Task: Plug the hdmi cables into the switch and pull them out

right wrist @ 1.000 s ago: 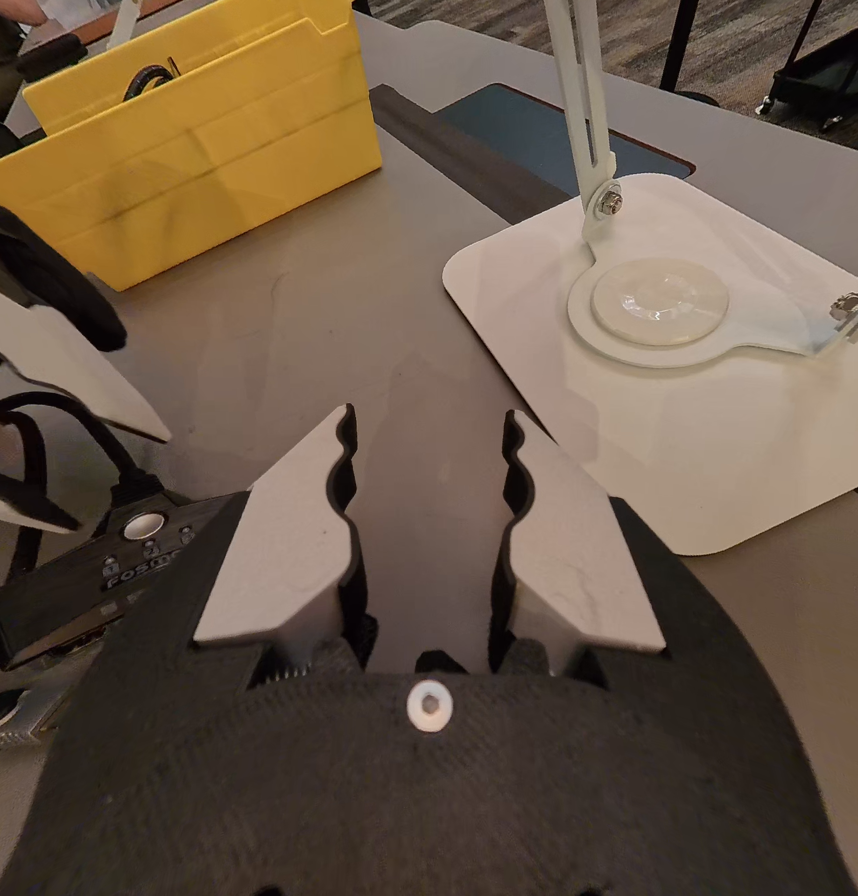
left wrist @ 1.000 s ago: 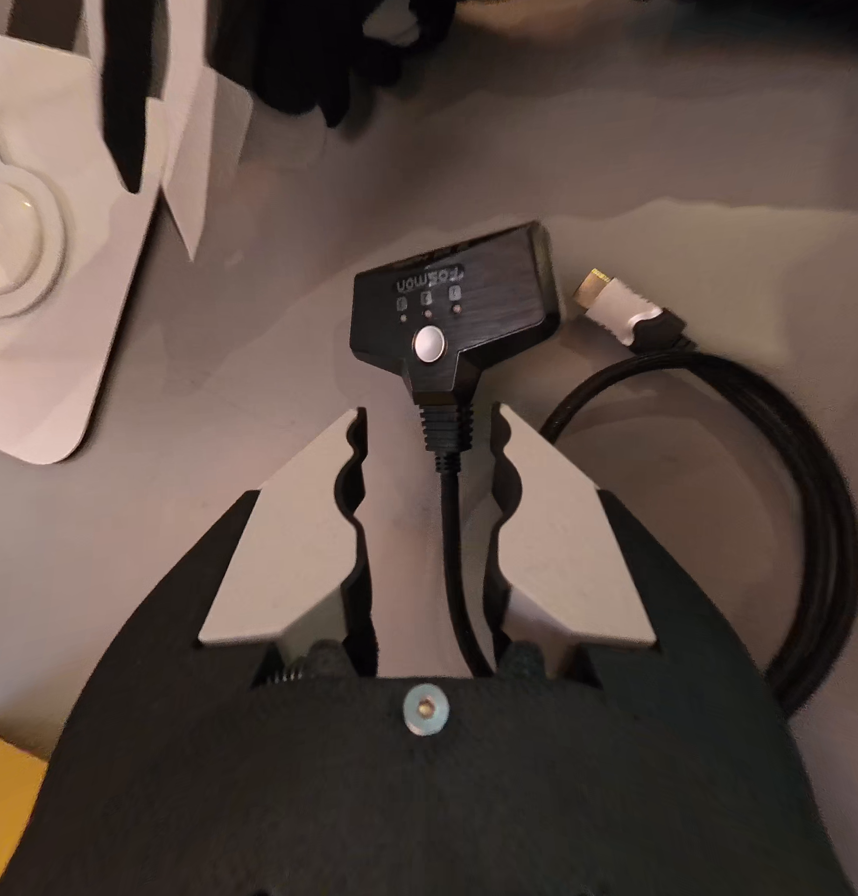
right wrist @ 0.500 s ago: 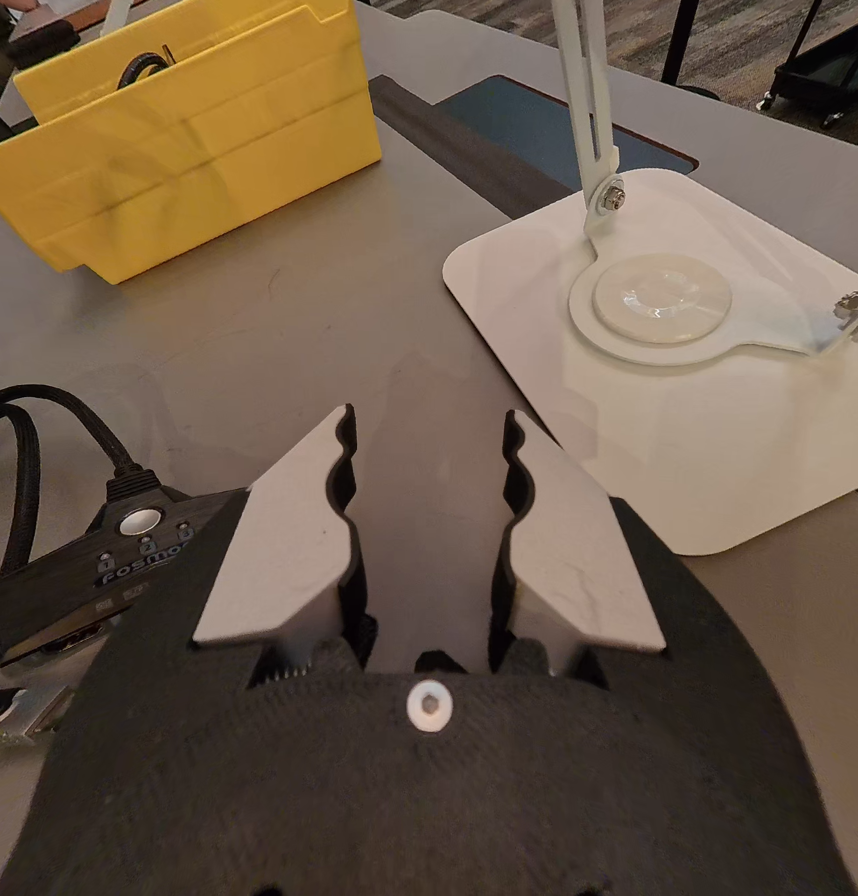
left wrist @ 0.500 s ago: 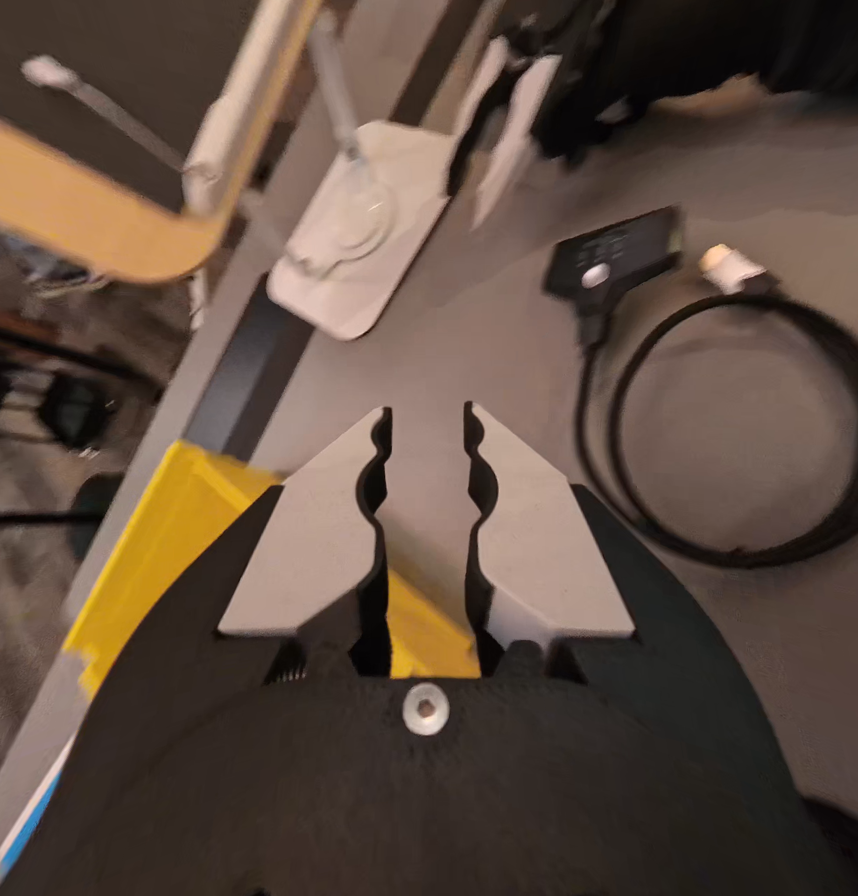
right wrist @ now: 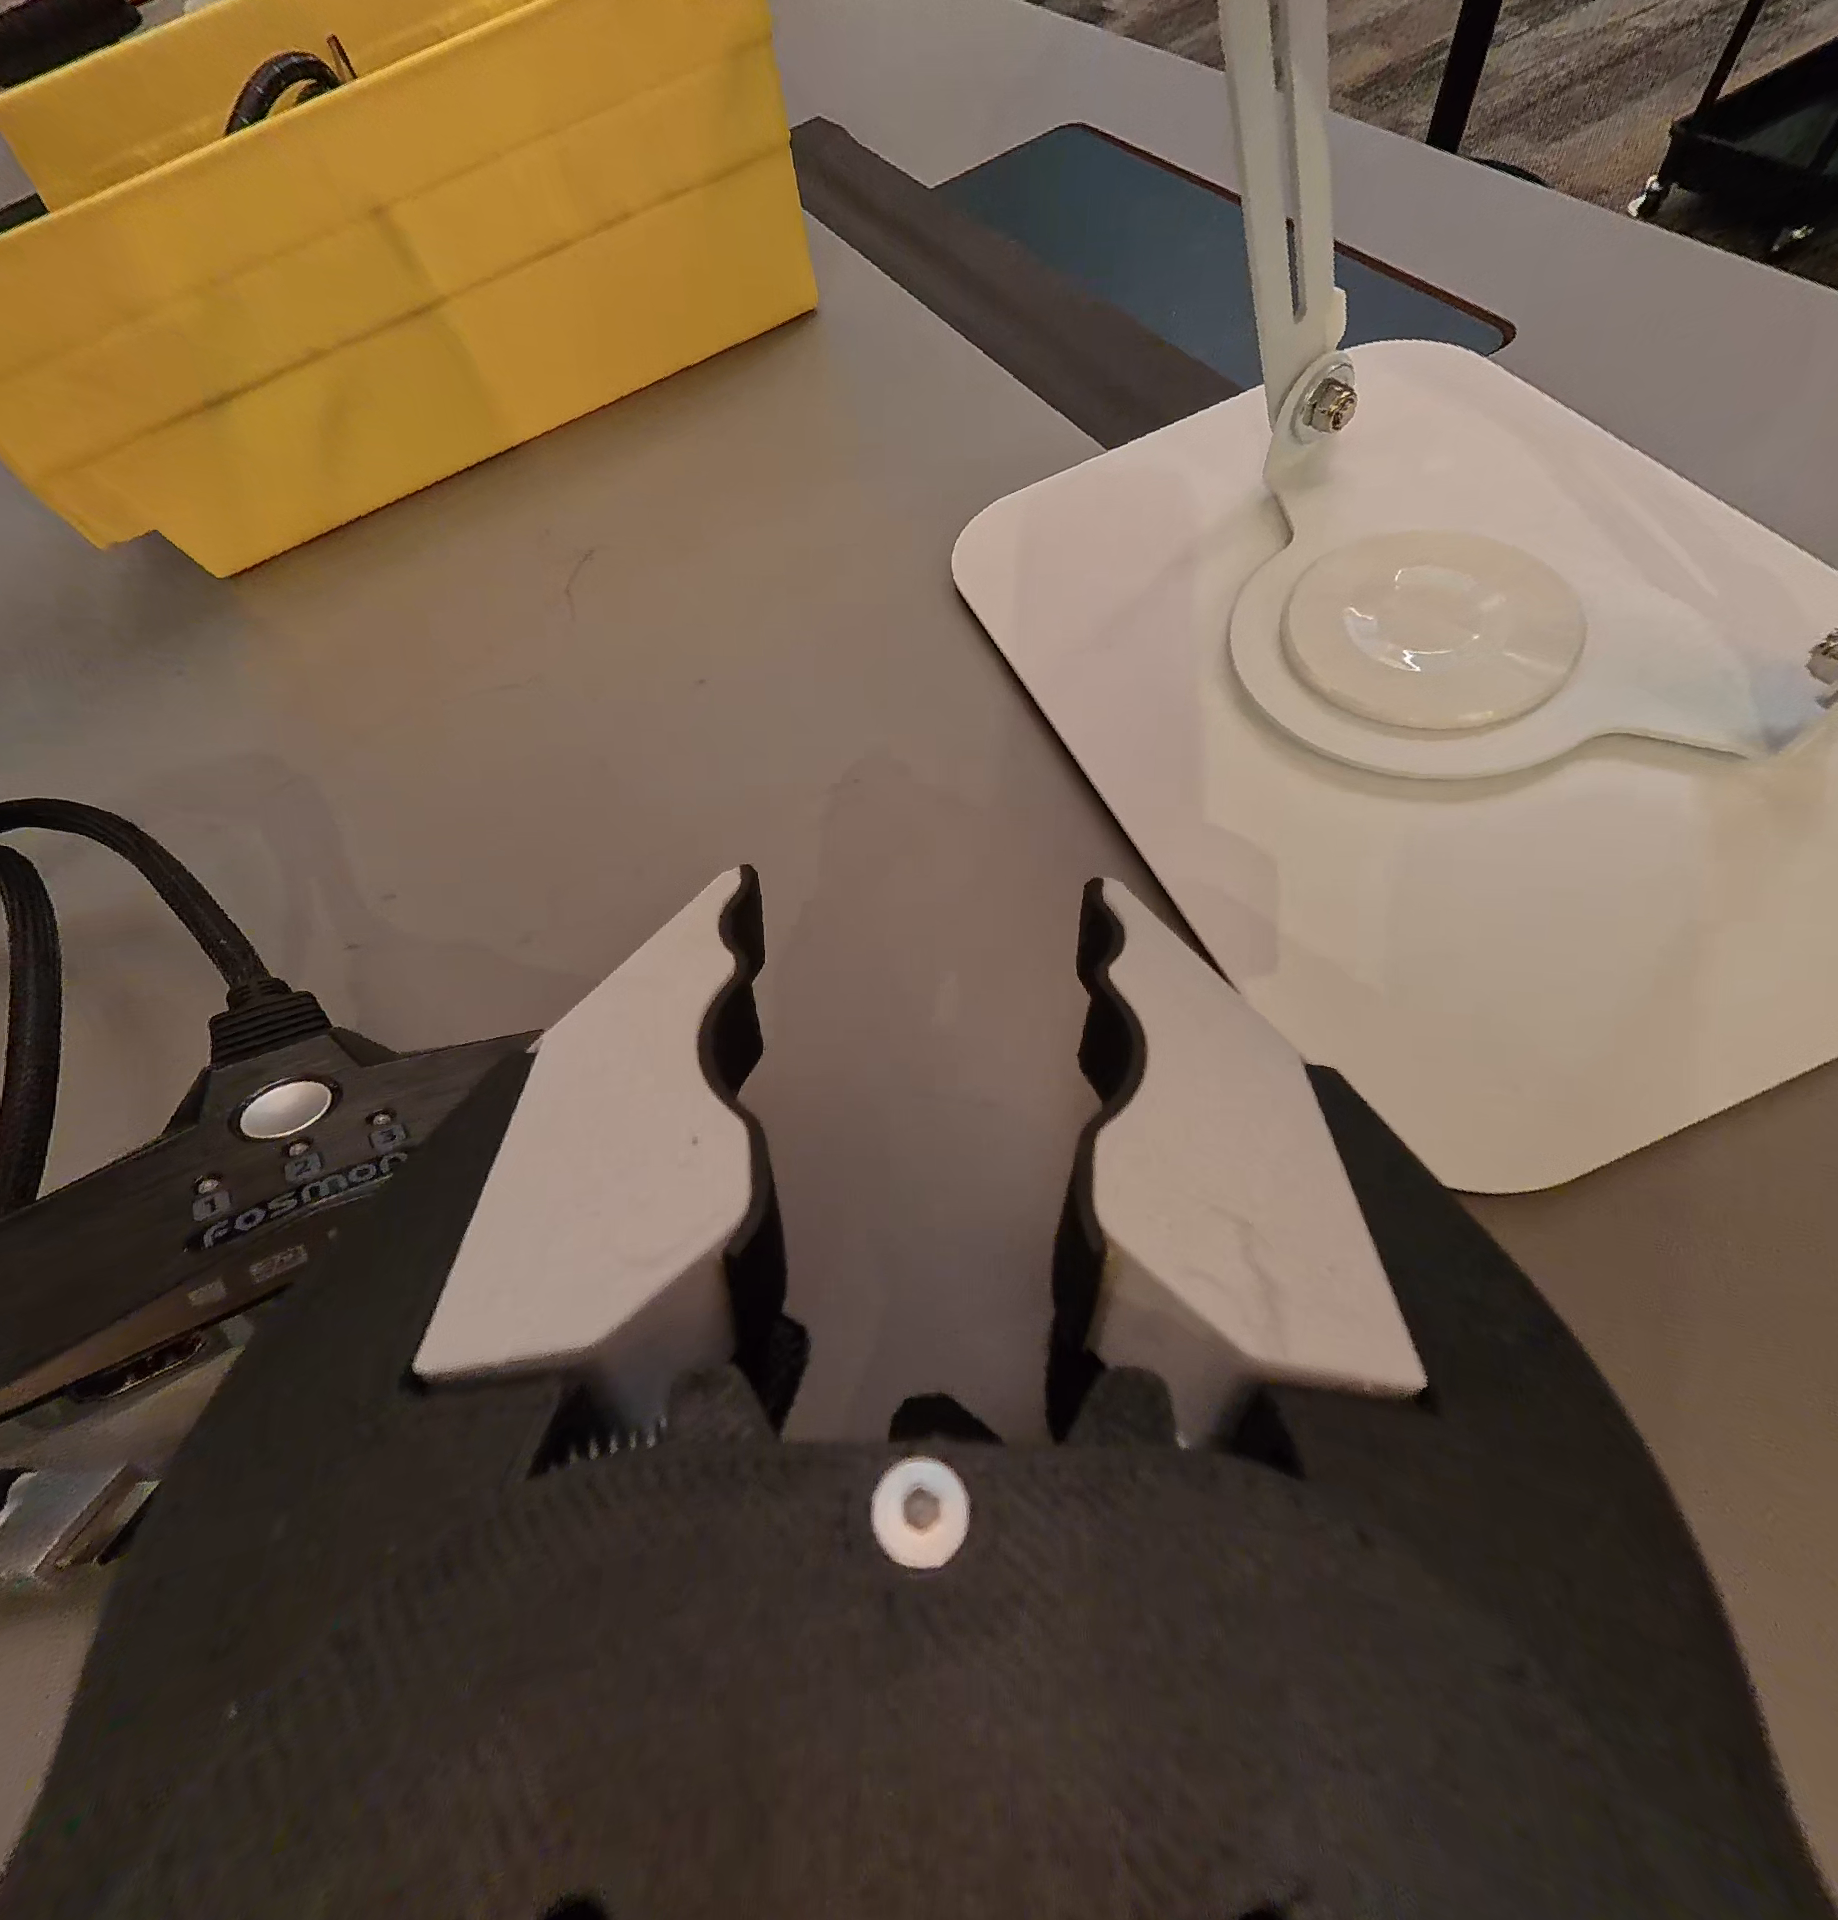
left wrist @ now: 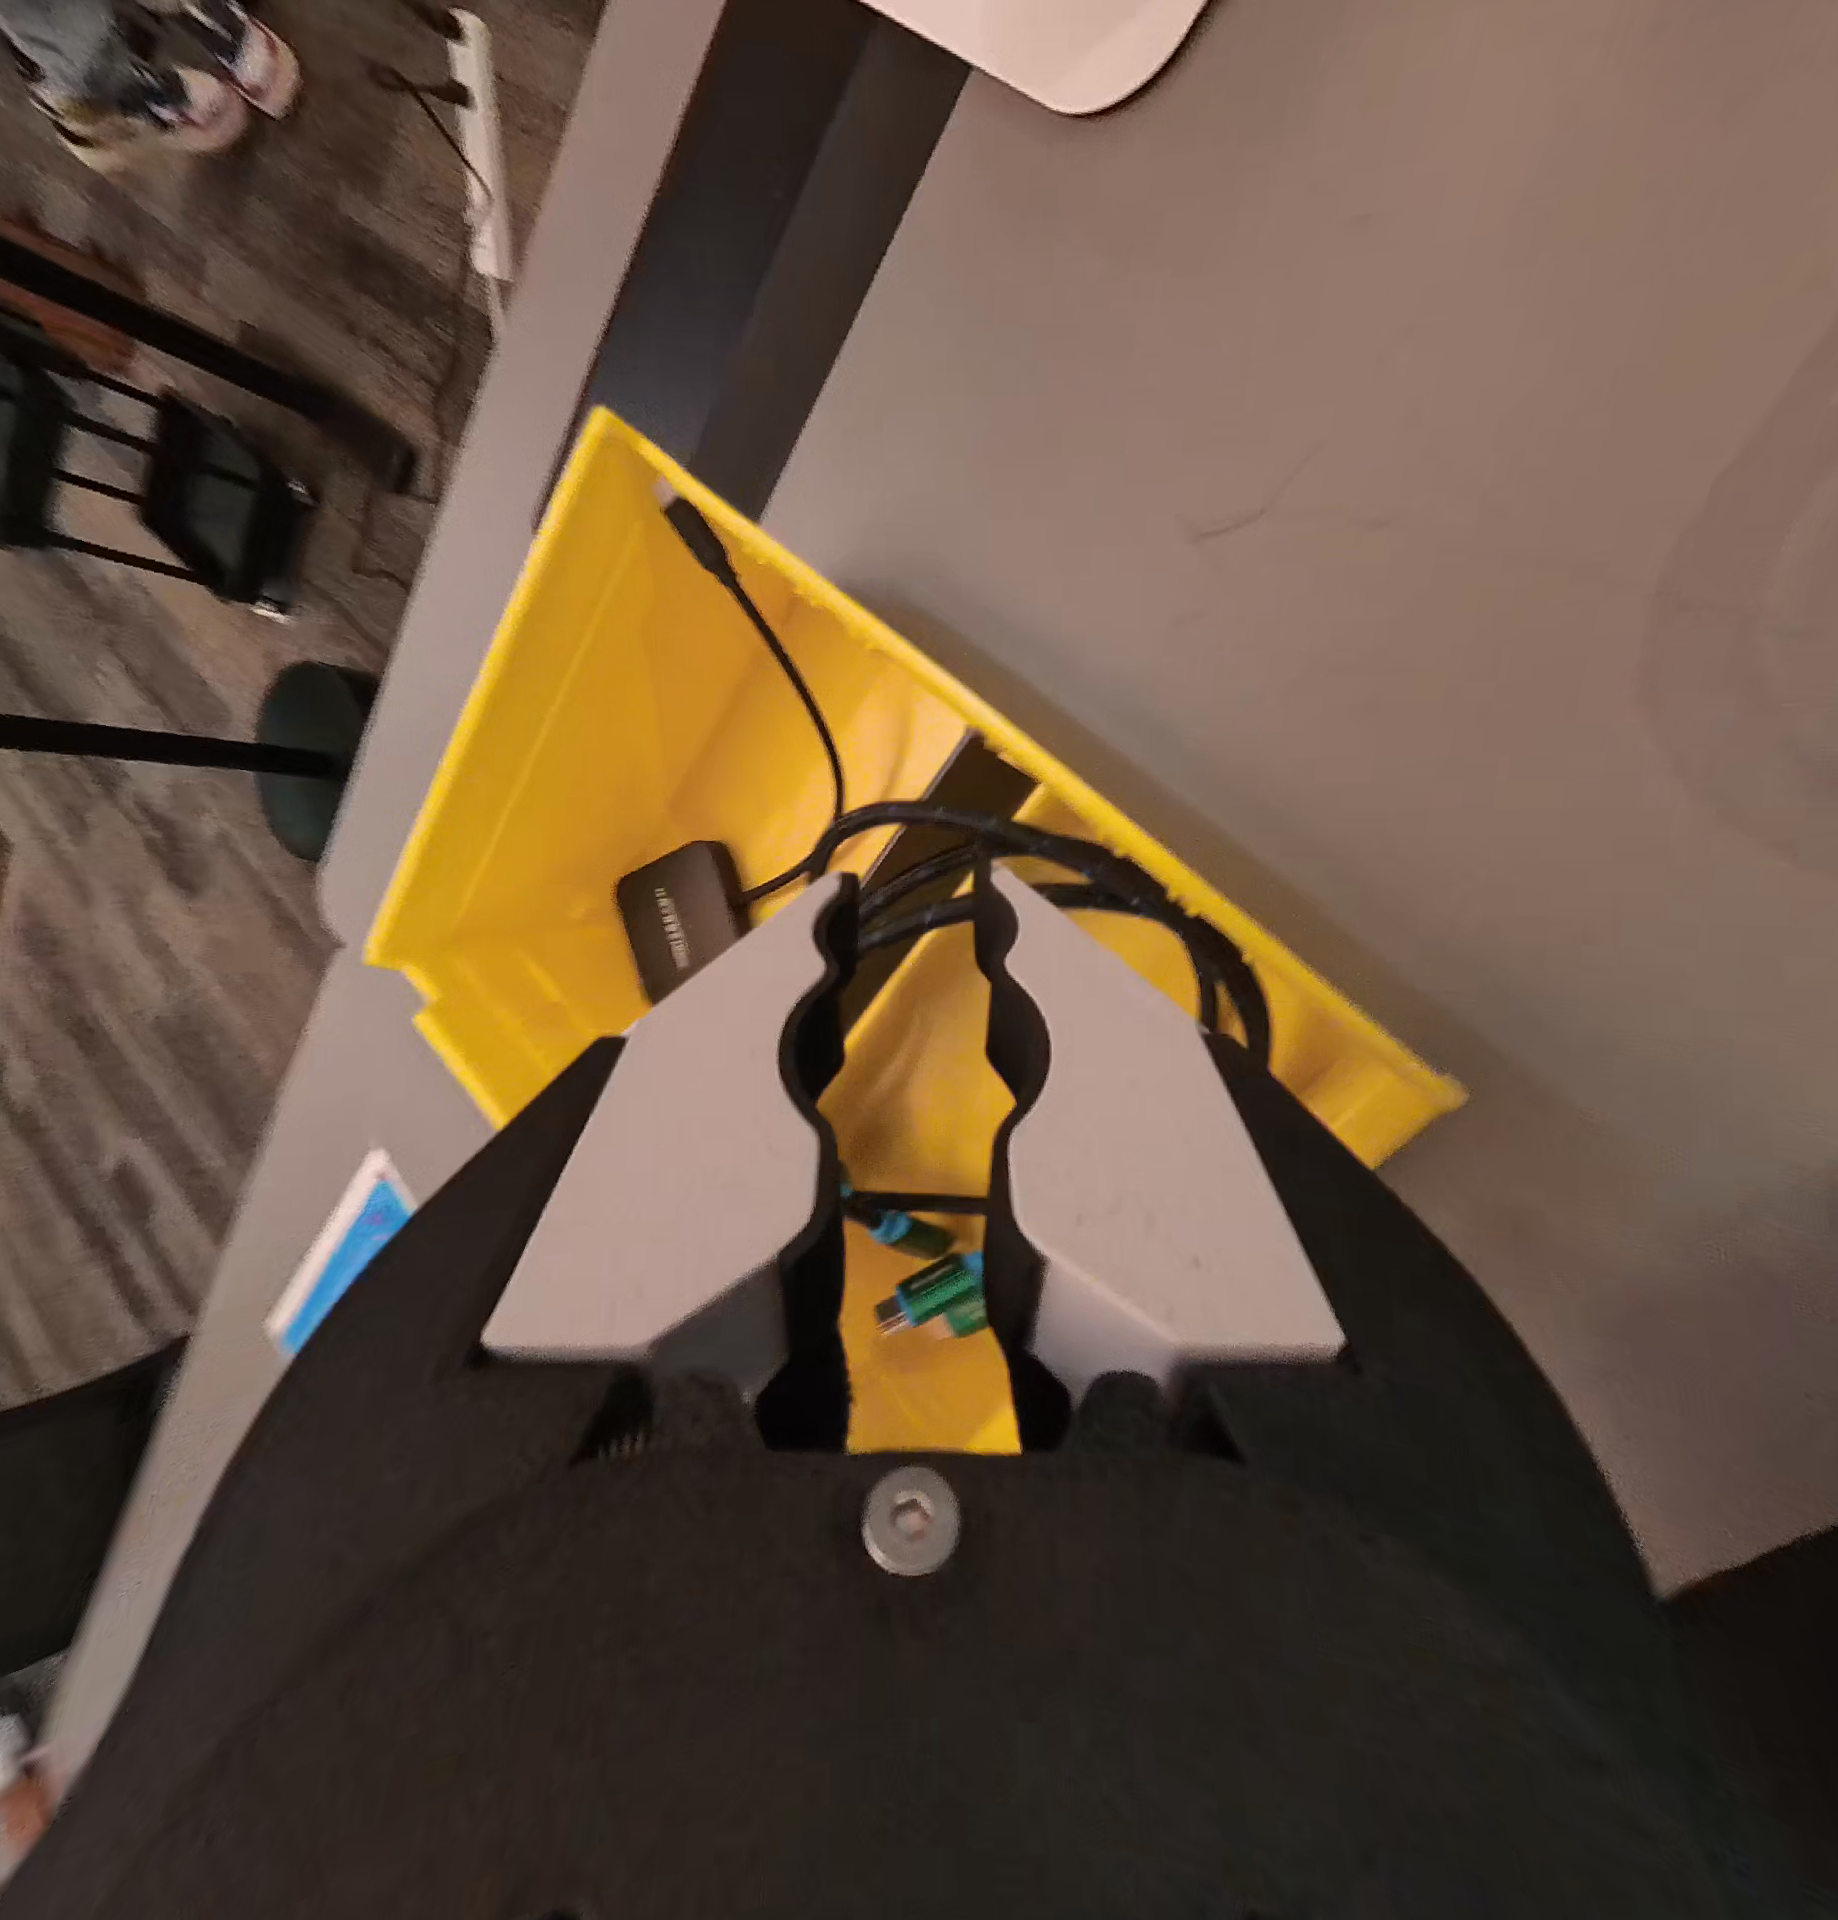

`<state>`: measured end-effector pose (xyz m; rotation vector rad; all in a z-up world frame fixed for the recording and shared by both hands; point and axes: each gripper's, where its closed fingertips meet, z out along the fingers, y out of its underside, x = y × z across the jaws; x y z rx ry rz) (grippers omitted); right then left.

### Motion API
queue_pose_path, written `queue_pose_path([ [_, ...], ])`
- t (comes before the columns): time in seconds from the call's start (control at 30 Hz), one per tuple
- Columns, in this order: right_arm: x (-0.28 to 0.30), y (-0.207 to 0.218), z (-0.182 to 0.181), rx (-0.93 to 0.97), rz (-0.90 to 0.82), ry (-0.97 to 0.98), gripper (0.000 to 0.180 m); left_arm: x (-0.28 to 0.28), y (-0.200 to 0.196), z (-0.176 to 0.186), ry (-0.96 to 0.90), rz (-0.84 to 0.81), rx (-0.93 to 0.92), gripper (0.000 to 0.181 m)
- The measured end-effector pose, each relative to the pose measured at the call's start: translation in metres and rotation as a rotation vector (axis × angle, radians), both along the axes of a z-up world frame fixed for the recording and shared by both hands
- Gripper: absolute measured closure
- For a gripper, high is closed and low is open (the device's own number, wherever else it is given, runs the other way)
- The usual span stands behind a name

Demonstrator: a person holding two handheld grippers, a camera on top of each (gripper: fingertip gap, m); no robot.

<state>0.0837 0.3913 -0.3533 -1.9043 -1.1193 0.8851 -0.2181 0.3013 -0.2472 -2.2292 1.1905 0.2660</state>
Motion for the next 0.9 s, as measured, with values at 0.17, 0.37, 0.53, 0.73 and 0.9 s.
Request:
queue_pose_path([
  [0.17,0.000,0.000,0.000,-0.004,0.004,0.001,0.120,0.012,0.012,-0.030,-0.191,0.206,-0.257,0.150],
  [0.37,0.000,-0.001,0.001,-0.012,0.008,0.011,0.119,-0.001,0.023,-0.053,-0.229,0.353,-0.390,0.152],
  [0.53,0.000,-0.001,0.000,-0.016,0.009,0.010,0.119,0.000,0.010,-0.062,-0.220,0.373,-0.466,0.153],
  [0.73,0.000,-0.001,0.000,-0.012,0.011,0.007,0.119,0.004,0.016,-0.069,-0.273,0.381,-0.467,0.163],
  [0.9,0.000,-0.002,0.000,-0.016,0.012,0.009,0.119,0.002,0.021,-0.053,-0.316,0.383,-0.382,0.170],
])
